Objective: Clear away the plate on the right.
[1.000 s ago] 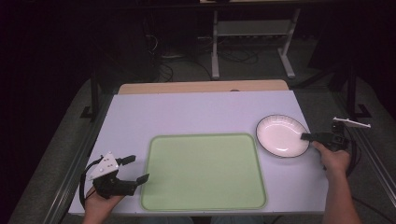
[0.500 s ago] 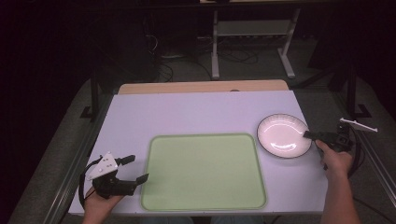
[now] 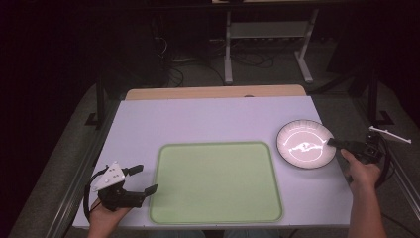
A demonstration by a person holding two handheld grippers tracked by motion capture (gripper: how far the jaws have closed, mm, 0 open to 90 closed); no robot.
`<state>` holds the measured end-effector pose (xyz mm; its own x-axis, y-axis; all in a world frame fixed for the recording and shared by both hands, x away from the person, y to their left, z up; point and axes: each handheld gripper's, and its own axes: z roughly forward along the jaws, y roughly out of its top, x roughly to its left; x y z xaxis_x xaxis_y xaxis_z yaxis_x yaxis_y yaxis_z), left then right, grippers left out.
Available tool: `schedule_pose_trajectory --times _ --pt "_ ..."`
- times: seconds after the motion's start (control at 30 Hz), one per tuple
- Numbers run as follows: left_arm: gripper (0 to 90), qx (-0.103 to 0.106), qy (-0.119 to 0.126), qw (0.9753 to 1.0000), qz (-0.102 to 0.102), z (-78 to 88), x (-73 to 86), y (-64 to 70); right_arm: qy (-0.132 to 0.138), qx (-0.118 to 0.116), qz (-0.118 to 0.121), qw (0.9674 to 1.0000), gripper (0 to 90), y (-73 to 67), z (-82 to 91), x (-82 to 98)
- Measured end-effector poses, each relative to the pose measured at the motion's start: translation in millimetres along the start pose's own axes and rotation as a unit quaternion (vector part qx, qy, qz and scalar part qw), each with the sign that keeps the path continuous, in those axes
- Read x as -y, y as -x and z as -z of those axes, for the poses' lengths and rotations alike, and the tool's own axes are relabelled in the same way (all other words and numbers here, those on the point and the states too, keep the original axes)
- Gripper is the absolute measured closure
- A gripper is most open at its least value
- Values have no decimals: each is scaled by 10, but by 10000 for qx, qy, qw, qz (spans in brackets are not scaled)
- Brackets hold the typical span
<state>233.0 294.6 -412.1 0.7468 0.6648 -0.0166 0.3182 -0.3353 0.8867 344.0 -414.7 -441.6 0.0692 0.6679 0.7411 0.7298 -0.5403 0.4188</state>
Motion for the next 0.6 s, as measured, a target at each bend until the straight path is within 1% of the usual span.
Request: schedule_pose_trajectory --times 0.03,0.07,0.13,0.17,0.2,0.37,0.43,0.5,0.6 --pt "159 0 0 10000 0 0 0 0 6 -44 55 10000 792 -22 6 4" --pt "159 2 -4 10000 3 -2 0 -1 6 -44 55 10000 792 -22 6 4" --pt "159 -1 -2 10000 2 -2 0 2 25 -260 123 9996 794 -58 25 21" --pt "159 -3 -4 10000 -3 0 -2 4 108 -440 87 9989 797 -76 51 38" --pt "159 -7 5 10000 -7 1 -4 9 114 -488 85 9987 796 -83 60 41" --pt "159 -19 16 10000 -11 6 -4 8 204 -566 164 9981 794 -127 131 62" --pt "159 -21 17 10000 -13 7 -4 8 215 -597 165 9978 794 -129 142 74" --pt "159 -18 14 10000 -10 5 -4 9 221 -707 112 9972 795 -120 160 105" --pt "159 -17 16 10000 -17 6 -6 12 202 -730 129 9970 794 -124 173 117"
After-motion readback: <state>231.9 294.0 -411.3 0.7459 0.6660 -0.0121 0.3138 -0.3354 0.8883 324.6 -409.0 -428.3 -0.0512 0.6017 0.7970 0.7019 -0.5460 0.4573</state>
